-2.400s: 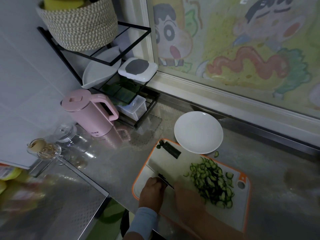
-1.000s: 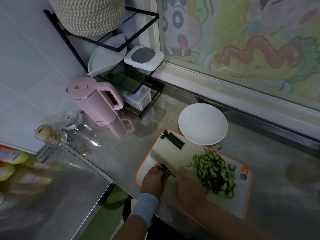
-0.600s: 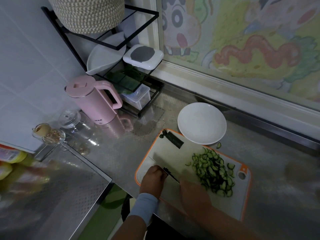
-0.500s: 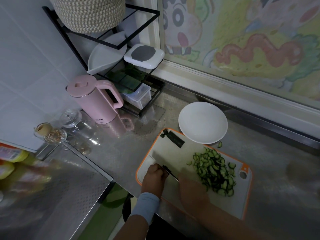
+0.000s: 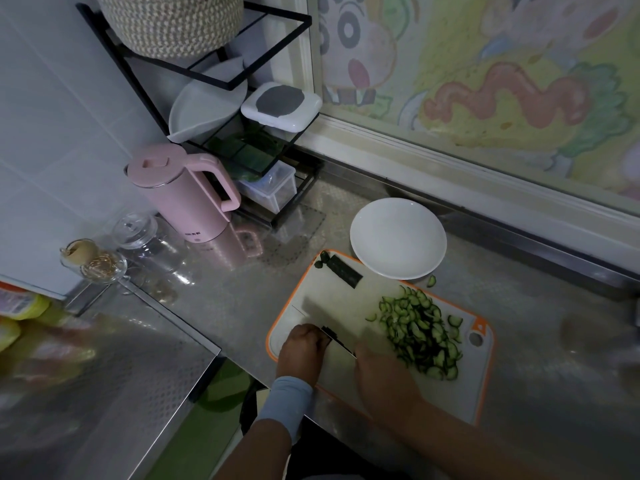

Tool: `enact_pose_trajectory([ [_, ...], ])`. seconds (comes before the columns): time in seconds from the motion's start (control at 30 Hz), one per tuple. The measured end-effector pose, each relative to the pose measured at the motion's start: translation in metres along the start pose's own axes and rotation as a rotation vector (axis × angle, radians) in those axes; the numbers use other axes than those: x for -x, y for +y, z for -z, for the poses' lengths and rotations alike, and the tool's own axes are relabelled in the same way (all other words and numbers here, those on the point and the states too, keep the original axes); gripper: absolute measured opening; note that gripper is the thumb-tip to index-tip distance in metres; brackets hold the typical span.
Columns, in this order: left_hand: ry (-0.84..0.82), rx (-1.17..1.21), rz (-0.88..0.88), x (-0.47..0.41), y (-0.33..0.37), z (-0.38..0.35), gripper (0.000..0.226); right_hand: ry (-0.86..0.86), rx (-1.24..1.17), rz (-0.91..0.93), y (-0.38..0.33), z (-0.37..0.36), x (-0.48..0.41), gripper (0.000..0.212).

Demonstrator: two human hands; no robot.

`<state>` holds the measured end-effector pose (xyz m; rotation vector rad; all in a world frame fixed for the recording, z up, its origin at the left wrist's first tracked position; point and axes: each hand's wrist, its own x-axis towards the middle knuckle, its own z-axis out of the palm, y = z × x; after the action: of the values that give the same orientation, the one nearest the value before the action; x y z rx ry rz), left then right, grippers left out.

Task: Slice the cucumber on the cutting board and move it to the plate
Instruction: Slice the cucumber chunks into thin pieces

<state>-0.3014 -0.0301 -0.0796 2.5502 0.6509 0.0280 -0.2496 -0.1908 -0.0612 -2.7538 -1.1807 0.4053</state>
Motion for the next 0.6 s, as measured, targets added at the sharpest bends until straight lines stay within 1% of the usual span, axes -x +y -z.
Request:
enact_pose_trajectory([
  [0.07, 0.001, 0.007, 0.009, 0.001, 0.002, 0.002, 0.023, -0.049, -0.022, -0.020, -0.002, -0.001, -0.002, 0.046],
  [0.1, -0.006, 0.009, 0.010, 0.002, 0.002, 0.002, 0.021, -0.074, -0.022, -0.036, -0.005, 0.003, -0.003, 0.054],
  [0.13, -0.014, 0.006, 0.010, 0.002, 0.002, 0.003, 0.019, -0.051, 0.000, -0.028, -0.007, 0.005, -0.006, 0.058],
  [0.23, -0.055, 0.003, 0.013, 0.003, -0.001, 0.003, 0.017, -0.029, 0.047, -0.040, -0.018, 0.009, -0.018, 0.041],
  [0.3, -0.062, 0.023, 0.021, 0.003, -0.003, 0.004, 0.014, -0.029, -0.023, -0.039, -0.024, 0.011, -0.023, 0.045],
  [0.33, -0.050, 0.030, 0.024, 0.003, -0.002, 0.005, 0.014, -0.056, -0.061, -0.030, -0.024, 0.010, -0.024, 0.043],
  [0.37, -0.041, 0.035, 0.019, 0.003, -0.001, 0.007, 0.014, -0.055, -0.057, -0.023, -0.022, 0.009, -0.025, 0.039],
  [0.4, -0.042, 0.043, 0.016, 0.002, 0.000, 0.008, 0.016, -0.012, -0.012, -0.003, -0.021, 0.006, -0.026, 0.038],
  [0.47, -0.072, 0.047, 0.041, 0.001, 0.001, 0.011, 0.022, -0.012, 0.050, -0.002, -0.022, 0.010, -0.022, 0.036],
  [0.53, -0.079, 0.043, 0.047, 0.000, 0.000, 0.010, 0.025, -0.064, 0.033, -0.039, -0.020, 0.012, -0.008, 0.031],
  [0.6, -0.082, 0.042, 0.059, 0.001, -0.001, 0.009, 0.025, -0.091, 0.011, -0.024, -0.012, 0.009, 0.004, 0.038],
])
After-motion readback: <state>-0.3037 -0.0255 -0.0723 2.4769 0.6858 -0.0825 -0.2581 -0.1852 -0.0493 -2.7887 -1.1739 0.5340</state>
